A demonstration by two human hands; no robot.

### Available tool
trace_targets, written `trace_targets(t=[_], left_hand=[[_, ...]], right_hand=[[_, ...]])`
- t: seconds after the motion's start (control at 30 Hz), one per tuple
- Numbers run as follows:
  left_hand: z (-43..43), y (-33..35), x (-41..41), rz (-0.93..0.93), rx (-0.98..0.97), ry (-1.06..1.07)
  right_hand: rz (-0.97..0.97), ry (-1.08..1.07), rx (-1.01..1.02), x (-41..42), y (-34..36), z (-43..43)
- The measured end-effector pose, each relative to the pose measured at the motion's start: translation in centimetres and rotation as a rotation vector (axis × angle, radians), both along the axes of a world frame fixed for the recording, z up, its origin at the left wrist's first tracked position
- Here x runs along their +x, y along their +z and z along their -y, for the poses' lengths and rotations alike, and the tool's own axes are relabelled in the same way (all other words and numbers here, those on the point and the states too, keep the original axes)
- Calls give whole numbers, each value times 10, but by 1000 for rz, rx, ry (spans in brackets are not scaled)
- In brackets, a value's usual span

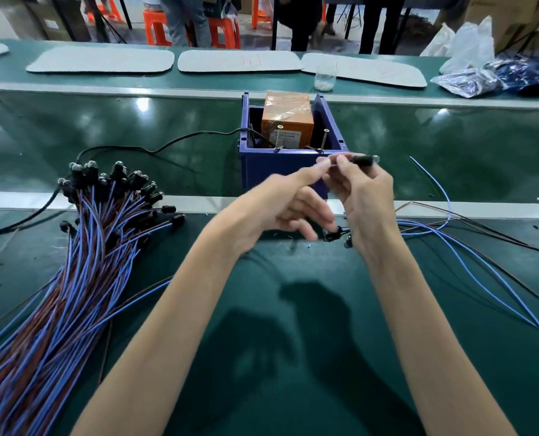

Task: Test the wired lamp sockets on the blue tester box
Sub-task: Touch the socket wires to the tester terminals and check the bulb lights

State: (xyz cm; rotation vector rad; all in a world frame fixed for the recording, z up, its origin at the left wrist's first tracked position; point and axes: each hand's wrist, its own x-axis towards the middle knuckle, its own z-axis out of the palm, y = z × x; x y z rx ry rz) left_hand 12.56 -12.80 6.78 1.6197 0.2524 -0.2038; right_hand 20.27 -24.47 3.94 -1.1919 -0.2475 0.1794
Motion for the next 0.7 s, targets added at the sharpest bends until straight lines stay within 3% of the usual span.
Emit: trace_targets(t=[0.1, 0.2, 0.27, 0.4, 0.5, 0.63, 0.7], left_hand=[[7, -10, 12, -146, -375, 213], [9, -14, 16, -67, -803, 541], [5, -13, 15, 4, -952, 739], [2, -6, 12, 182, -1047, 985], [8, -5, 13, 302, -990, 1042], [4, -4, 13, 360, -1167, 1107], [0, -3, 12, 371, -1153, 1117]], right_hand=[[20, 16, -28, 2, 5, 6], [-14, -42, -31, 7, 10, 13], [-103, -93, 20, 9, 11, 16], [-280, -123, 188, 15, 13, 25], [-321, -119, 286, 18, 14, 33], [-362, -132, 347, 19, 15, 36], [-378, -135, 396, 19, 18, 37]])
